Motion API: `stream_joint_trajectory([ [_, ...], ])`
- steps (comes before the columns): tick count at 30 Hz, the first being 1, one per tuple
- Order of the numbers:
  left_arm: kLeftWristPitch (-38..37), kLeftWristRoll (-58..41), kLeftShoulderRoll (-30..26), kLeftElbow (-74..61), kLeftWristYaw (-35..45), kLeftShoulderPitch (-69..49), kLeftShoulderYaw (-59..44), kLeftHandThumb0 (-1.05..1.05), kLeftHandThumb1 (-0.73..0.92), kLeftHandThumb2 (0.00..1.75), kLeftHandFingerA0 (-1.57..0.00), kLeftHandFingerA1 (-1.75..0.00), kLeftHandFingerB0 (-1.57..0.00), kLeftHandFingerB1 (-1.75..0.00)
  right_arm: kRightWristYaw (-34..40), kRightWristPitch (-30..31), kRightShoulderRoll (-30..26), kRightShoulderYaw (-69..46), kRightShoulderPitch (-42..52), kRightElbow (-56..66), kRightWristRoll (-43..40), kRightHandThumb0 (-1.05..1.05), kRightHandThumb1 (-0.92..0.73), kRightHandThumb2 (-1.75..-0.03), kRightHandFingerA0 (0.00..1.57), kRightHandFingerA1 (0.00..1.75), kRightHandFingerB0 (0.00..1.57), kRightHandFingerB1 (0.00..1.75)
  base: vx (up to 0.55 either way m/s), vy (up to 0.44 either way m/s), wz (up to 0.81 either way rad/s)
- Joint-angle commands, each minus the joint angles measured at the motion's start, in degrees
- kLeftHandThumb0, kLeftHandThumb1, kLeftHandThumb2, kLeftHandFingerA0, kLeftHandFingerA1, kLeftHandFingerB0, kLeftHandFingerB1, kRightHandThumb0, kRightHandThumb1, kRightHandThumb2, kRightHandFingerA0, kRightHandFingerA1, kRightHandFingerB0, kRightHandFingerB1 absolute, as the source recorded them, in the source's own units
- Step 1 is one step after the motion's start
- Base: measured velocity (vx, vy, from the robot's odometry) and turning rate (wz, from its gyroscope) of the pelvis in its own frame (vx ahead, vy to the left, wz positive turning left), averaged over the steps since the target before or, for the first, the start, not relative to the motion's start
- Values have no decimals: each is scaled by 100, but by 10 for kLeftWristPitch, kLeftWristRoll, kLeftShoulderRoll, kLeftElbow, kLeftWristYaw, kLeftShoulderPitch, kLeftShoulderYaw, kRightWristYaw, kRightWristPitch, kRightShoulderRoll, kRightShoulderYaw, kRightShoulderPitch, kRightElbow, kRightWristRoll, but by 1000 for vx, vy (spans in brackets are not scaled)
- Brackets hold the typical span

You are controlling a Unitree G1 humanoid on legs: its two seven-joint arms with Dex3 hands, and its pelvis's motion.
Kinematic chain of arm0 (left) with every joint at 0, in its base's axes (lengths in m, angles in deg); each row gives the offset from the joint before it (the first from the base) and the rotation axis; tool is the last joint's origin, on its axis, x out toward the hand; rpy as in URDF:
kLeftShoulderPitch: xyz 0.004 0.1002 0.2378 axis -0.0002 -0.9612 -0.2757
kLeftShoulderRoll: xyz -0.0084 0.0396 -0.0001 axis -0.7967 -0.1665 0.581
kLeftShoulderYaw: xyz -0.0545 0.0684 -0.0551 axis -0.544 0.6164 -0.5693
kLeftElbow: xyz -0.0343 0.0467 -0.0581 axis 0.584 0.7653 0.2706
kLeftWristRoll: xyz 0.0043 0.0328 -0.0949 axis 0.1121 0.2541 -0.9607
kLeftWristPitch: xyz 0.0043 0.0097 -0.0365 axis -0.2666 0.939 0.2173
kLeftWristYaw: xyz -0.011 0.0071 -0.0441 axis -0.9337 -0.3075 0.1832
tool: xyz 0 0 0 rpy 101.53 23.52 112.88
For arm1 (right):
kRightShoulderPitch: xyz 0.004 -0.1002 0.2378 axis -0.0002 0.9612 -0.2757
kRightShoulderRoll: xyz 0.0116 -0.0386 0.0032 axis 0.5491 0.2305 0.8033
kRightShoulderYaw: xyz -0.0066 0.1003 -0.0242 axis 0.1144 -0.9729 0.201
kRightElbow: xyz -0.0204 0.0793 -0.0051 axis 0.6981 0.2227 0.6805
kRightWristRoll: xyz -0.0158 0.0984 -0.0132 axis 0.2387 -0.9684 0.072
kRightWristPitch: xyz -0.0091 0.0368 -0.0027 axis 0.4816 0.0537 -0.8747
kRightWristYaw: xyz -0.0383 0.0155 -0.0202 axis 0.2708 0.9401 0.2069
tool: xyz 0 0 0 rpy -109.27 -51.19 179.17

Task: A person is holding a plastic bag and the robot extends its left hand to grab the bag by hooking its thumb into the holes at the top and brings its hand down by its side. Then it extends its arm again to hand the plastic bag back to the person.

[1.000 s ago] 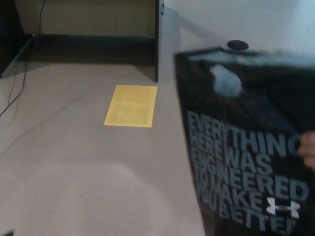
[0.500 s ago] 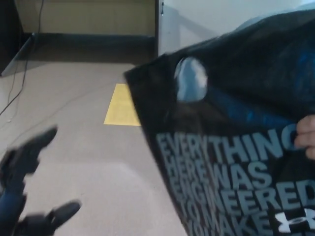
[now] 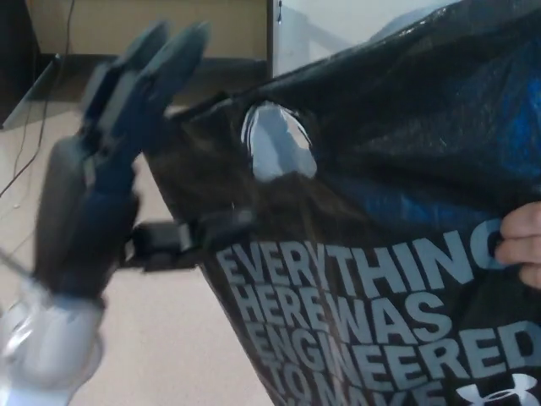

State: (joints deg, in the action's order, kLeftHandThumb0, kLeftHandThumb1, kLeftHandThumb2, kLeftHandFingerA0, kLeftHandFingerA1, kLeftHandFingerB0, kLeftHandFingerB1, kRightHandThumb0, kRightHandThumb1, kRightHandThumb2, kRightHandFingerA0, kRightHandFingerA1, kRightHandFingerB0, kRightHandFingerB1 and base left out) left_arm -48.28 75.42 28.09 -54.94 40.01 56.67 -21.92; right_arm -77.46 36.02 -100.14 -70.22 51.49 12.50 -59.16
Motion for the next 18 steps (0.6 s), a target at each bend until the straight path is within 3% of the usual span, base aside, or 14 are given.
stream_joint_trajectory([
  [1, 144, 108, 36, 16, 60, 98, 50, -64, 41, 75, -5, -26, -7, -22, 1, -13, -14, -5, -5, -6, -2, -27, -67, -60, 67, 48, 58, 41, 0, 0, 0],
  [3, 153, 111, 40, 25, 64, 109, 57, -63, 41, 75, -5, -27, -7, -23, 0, -12, -15, -5, -7, -7, -1, -28, -66, -60, 67, 47, 58, 41, 0, 0, 0],
  [4, 159, 117, 43, 32, 66, 117, 62, -62, 51, 56, -5, -28, -6, -26, 1, -11, -14, -4, -8, -7, -1, -27, -66, -60, 66, 46, 58, 41, 0, 0, 0],
  [5, 165, 122, 45, 35, 67, 122, 66, -61, 51, 55, -6, -26, -6, -24, 2, -10, -13, -3, -9, -8, 0, -27, -66, -60, 68, 47, 58, 41, 0, 0, 0],
  [6, 172, 127, 47, 36, 66, 125, 69, -61, 51, 55, -6, -26, -6, -24, 4, -9, -13, -2, -9, -10, 2, -27, -66, -60, 68, 47, 58, 41, 0, 0, 0],
  [7, 175, 131, 51, 42, 63, 130, 72, -66, 42, 76, -7, -27, -10, -20, 1, -10, -13, -4, -8, -10, 0, -27, -66, -60, 69, 49, 57, 41, 0, 0, 0],
  [9, 184, 138, 55, 49, 62, 140, 75, -60, 45, 57, -8, -26, -8, -22, 3, -11, -13, -4, -8, -11, 0, -27, -66, -60, 68, 48, 57, 41, 0, 0, 0],
  [10, 188, 141, 56, 52, 62, 145, 76, -60, 45, 57, -8, -26, -8, -22, 2, -11, -13, -4, -8, -11, 0, -27, -66, -60, 68, 48, 57, 41, 0, 0, 0],
  [11, 193, 144, 57, 55, 62, 149, 77, -62, 40, 76, -5, -28, -9, -24, 1, -15, -13, -4, -7, -10, -1, -27, -66, -60, 67, 48, 58, 41, 0, 0, 0],
  [12, 198, 147, 57, 63, 60, 158, 76, -58, 38, 76, 0, -33, -10, -28, 5, -19, -12, -1, -4, -11, 3, -28, -67, -61, 69, 50, 58, 42, 0, 0, 0],
  [13, 203, 150, 58, 68, 59, 164, 75, -59, 47, 57, -9, -27, -7, -22, 6, -19, -11, -1, -4, -12, 3, -29, -67, -61, 69, 50, 59, 42, 0, 0, 0],
  [16, 218, 160, 58, 76, 56, 179, 73, -57, 48, 57, -9, -28, -9, -22, 1, -16, -12, -3, -5, -11, 0, -28, -67, -61, 68, 49, 57, 41, 0, 0, 0],
  [17, 219, 159, 55, 83, 55, 186, 71, -61, 40, 71, -6, -36, -9, -24, 1, -17, -13, -3, -4, -9, 0, -27, -67, -61, 68, 50, 58, 41, 0, 0, 0],
  [18, 219, 159, 53, 89, 52, 191, 70, -61, 40, 71, -6, -36, -9, -24, 1, -17, -13, -4, -5, -9, -1, -27, -67, -61, 68, 50, 58, 41, 0, 0, 0],
])
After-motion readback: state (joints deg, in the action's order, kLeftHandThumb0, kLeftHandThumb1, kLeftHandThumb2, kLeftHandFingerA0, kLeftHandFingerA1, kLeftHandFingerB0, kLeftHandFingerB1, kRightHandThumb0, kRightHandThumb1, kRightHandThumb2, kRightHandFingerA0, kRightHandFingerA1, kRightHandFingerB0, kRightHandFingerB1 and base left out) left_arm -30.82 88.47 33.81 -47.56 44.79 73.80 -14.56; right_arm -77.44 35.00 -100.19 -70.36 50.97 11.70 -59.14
